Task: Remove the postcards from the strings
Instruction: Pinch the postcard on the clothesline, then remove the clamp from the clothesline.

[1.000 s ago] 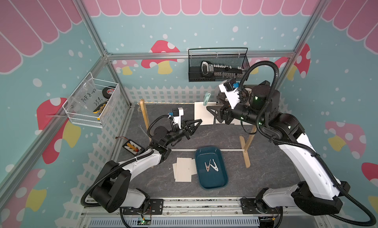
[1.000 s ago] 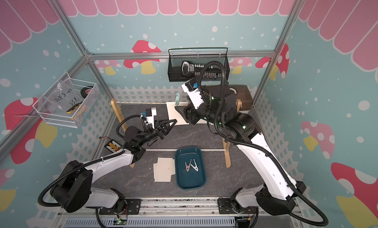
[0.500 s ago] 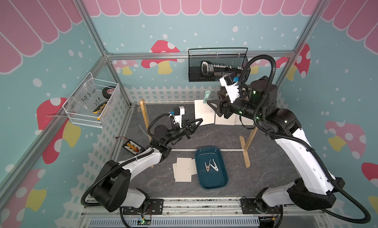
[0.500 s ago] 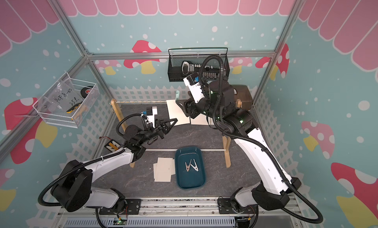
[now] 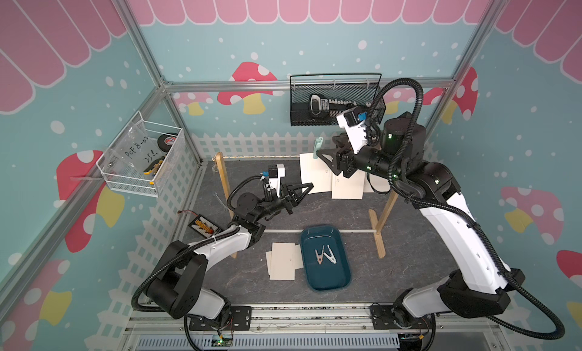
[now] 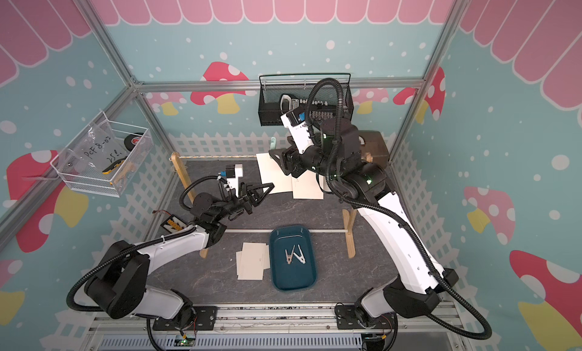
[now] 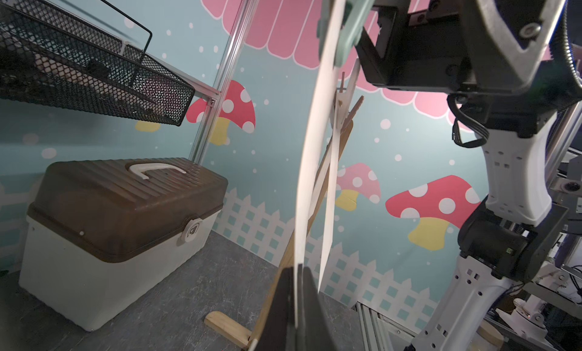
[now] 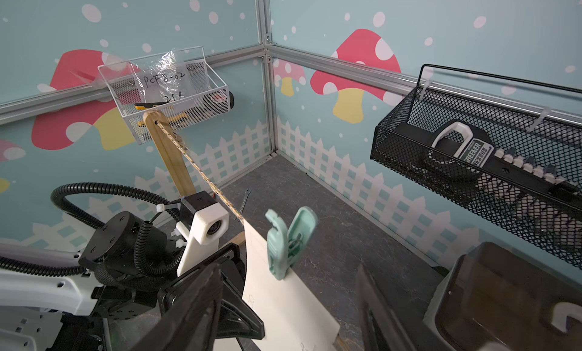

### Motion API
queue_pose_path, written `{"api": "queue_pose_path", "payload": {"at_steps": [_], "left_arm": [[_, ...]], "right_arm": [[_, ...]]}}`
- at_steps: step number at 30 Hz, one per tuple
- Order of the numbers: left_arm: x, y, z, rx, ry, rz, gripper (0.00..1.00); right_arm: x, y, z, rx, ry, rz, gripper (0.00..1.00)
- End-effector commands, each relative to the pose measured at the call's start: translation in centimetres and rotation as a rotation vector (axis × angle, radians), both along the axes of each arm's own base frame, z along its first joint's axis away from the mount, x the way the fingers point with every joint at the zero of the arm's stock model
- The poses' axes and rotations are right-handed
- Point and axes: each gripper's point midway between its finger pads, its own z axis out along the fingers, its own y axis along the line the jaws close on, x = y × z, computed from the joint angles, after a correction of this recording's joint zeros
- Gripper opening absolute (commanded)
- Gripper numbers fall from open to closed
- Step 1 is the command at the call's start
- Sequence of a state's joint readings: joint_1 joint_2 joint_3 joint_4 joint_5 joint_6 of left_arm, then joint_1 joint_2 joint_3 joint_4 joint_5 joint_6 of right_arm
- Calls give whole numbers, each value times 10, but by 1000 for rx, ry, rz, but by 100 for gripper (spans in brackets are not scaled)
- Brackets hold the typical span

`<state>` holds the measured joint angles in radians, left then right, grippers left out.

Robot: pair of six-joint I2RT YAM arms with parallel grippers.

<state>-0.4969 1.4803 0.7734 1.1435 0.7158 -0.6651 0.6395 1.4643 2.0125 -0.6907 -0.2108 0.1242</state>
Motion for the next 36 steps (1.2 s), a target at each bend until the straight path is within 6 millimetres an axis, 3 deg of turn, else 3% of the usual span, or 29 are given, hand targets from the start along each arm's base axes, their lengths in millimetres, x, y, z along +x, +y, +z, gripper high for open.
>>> {"api": "queue_pose_path", "payload": {"at_steps": [1, 36], "left_arm": [[-9, 0, 17, -23, -63, -62, 0], [-19, 0, 22, 9, -127, -116, 0]], "right_arm": [[-2, -1, 9, 6, -17, 17, 67], [19, 15, 1, 18, 41, 45, 73]]}}
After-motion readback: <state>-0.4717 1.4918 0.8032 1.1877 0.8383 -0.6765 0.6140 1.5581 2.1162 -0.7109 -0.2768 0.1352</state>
